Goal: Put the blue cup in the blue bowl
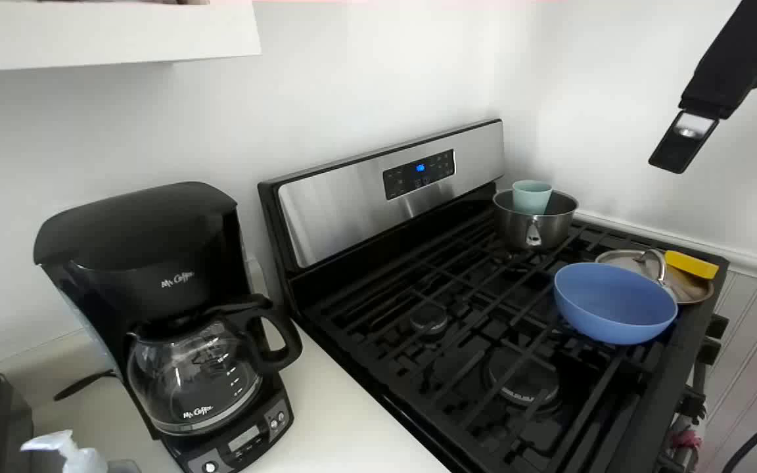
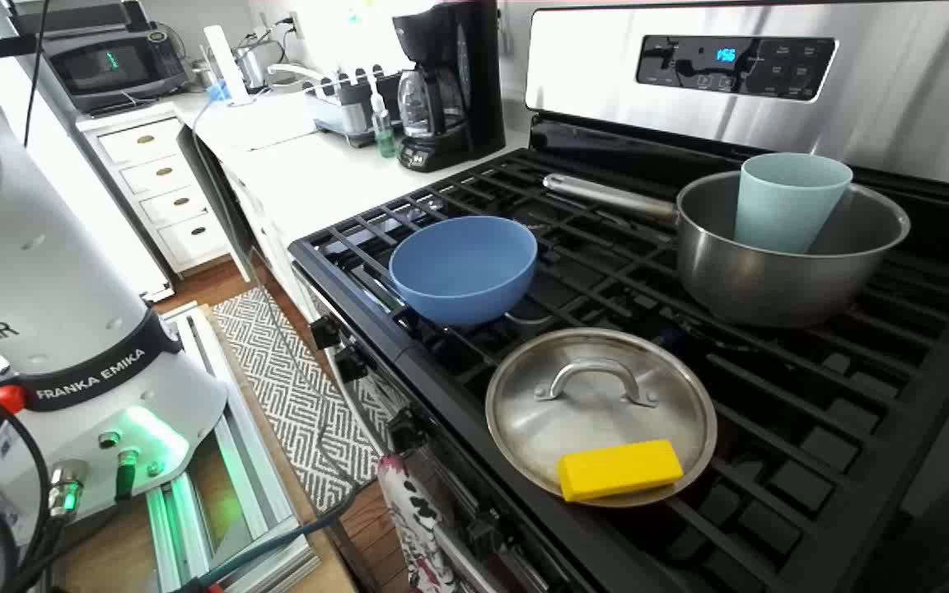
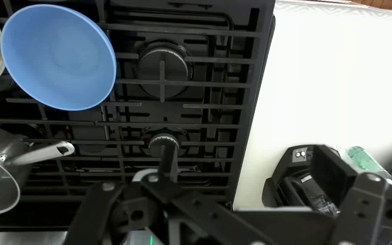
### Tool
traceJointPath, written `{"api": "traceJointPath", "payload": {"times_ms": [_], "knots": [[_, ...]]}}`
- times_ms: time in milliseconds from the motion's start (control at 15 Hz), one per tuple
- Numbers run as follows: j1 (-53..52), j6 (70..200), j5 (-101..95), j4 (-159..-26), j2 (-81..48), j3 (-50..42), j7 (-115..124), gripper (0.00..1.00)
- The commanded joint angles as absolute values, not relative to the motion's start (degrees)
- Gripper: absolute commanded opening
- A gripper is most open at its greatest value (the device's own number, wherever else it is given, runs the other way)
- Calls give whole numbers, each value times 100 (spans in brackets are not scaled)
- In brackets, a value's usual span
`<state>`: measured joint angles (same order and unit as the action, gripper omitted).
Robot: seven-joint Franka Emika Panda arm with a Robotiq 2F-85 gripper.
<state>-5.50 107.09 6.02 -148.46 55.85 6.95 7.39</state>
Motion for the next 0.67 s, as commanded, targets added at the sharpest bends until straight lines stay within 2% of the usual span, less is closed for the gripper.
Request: {"api": "traceJointPath", "payload": {"times_ms": [0, 600], "knots": [[-521, 10699, 620, -14836, 5583, 712, 718, 100], [-263, 10924, 489, -14760, 5546, 577, 792, 100]]}}
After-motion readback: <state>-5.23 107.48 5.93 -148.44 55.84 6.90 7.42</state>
